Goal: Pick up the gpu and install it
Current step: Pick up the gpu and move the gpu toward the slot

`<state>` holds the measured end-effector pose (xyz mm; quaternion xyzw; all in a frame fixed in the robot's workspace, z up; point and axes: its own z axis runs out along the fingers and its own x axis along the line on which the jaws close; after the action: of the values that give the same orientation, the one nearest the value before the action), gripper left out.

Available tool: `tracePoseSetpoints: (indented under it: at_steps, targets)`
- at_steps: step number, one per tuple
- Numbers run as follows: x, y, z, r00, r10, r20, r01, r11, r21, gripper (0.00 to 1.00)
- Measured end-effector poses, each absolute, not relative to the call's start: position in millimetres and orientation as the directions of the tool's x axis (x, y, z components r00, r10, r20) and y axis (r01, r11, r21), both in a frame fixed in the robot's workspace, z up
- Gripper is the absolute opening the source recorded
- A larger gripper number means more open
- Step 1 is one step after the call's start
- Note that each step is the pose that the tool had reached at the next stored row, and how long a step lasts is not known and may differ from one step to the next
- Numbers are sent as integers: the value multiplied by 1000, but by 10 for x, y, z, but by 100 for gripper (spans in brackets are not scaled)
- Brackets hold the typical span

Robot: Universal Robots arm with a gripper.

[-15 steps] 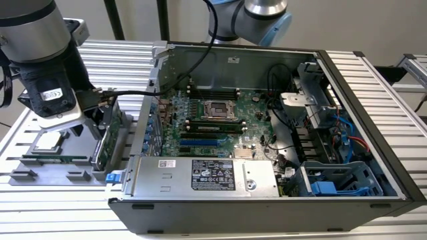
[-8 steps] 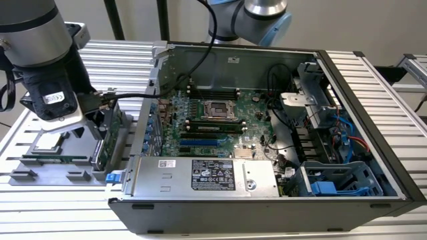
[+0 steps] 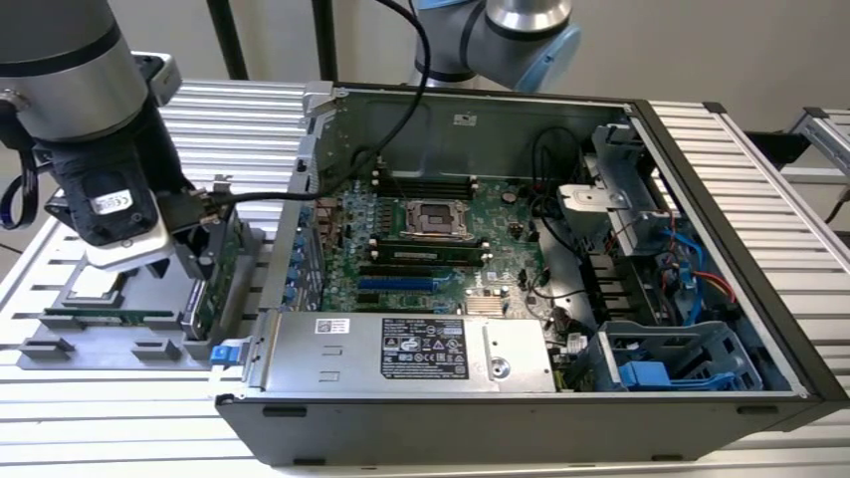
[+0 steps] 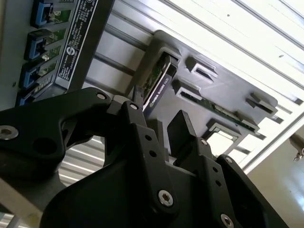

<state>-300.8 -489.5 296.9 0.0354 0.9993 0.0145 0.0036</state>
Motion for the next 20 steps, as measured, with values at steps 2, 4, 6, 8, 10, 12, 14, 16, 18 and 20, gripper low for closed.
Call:
tracePoseSetpoints:
  at_steps: [2, 4, 6, 8, 10, 12, 14, 16, 18, 20]
  targets:
    - [-3009, -4892, 2953, -997, 71, -6, 71, 997, 29, 100]
    - [-3010, -4890, 2937, -997, 71, -6, 71, 997, 29, 100]
    - [-3011, -4888, 2921, -997, 71, -6, 71, 997, 30, 100]
    - [-3012, -4885, 2906, -997, 71, -6, 71, 997, 30, 100]
    - [-3013, -4883, 2892, -997, 71, -6, 71, 997, 30, 100]
    - [-3013, -4881, 2878, -997, 71, -6, 71, 997, 30, 100]
    - [-3014, -4879, 2866, -997, 71, -6, 71, 997, 30, 100]
    - [-3014, -4878, 2858, -997, 71, -6, 71, 997, 30, 100]
    - [-3014, -4878, 2856, -997, 71, -7, 71, 997, 30, 100]
    - [-3014, -4878, 2854, -997, 71, -7, 71, 997, 30, 100]
